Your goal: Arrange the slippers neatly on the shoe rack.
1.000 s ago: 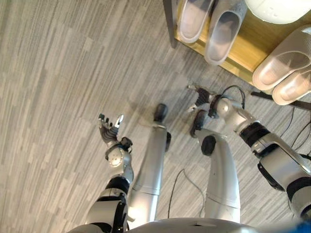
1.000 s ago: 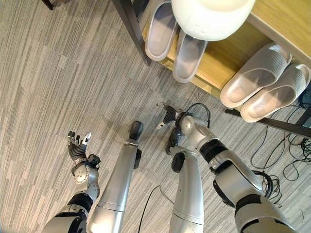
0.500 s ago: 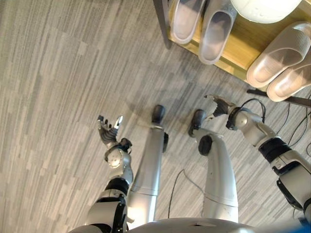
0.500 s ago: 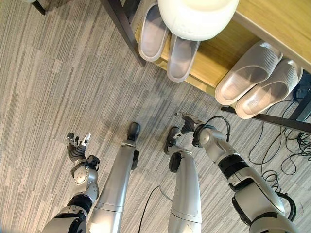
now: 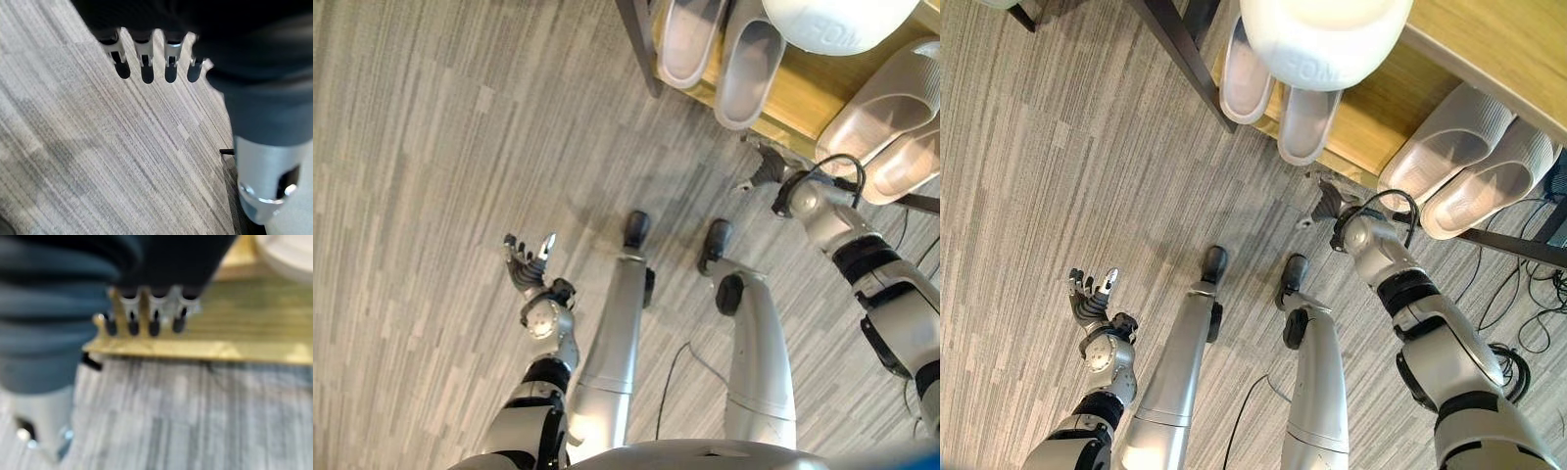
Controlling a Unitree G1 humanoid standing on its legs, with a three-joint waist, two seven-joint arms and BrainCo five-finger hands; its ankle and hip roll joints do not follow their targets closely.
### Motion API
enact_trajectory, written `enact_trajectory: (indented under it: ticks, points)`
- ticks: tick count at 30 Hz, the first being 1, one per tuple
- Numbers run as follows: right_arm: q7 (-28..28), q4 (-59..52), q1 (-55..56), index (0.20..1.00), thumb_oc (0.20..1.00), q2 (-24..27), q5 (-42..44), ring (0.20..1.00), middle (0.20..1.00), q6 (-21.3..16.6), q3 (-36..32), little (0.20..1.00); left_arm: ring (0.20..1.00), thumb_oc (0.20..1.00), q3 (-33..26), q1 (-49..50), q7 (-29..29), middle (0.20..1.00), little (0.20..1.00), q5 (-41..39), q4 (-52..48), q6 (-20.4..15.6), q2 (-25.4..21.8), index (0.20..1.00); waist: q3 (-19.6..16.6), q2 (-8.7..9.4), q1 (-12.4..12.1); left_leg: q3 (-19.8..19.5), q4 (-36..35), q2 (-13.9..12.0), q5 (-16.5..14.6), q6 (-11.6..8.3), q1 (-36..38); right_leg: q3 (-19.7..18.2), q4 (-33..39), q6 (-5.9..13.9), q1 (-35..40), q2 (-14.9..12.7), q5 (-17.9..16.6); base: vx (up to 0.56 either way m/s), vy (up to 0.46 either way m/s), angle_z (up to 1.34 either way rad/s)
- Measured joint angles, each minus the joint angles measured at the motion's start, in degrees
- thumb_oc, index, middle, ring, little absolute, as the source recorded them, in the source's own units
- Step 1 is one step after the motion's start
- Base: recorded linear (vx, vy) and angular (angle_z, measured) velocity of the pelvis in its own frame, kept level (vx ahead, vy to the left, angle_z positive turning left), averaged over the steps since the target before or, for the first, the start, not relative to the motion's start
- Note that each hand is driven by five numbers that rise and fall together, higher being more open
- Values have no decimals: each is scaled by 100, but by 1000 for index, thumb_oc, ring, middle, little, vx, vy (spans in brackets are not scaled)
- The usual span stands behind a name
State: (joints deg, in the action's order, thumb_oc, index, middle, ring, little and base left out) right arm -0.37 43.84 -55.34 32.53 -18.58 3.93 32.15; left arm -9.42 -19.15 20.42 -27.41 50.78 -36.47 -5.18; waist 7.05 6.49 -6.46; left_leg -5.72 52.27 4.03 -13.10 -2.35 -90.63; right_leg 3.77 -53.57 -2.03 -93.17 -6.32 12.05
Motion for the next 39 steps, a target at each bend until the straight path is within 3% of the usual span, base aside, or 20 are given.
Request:
enact_trajectory:
  ticks: [4, 10, 39]
  points:
    - [9, 325, -140, 1000, 1000, -501, 43, 1000, 1000, -2, -2, 1000, 1000, 1000, 9, 1, 0, 1000, 1000, 114, -3, 3, -20, 1000, -2, -3, -66, -5, -4, 2, 3, -5, 2, 2, -20, 1, -1, -1, 1, 0, 0, 0]
    - [47, 353, -218, 1000, 1000, -743, 37, 1000, 1000, 10, 9, 1000, 1000, 1000, 19, 4, -3, 1000, 1000, 197, 1, 3, -18, 1000, -2, -3, -73, -8, -3, 3, 8, -4, 1, 4, -26, 2, 0, -4, 1, 0, 0, 0]
    - [86, 951, -1024, 1000, 1000, -723, 31, 1000, 1000, 21, 295, 1000, 1000, 1000, 21, 4, -4, 1000, 1000, 349, 3, 42, -45, 1000, -4, -7, -146, -28, -19, 2, 18, -11, -16, 8, -31, 4, -25, -3, 1, 0, 0, 0]
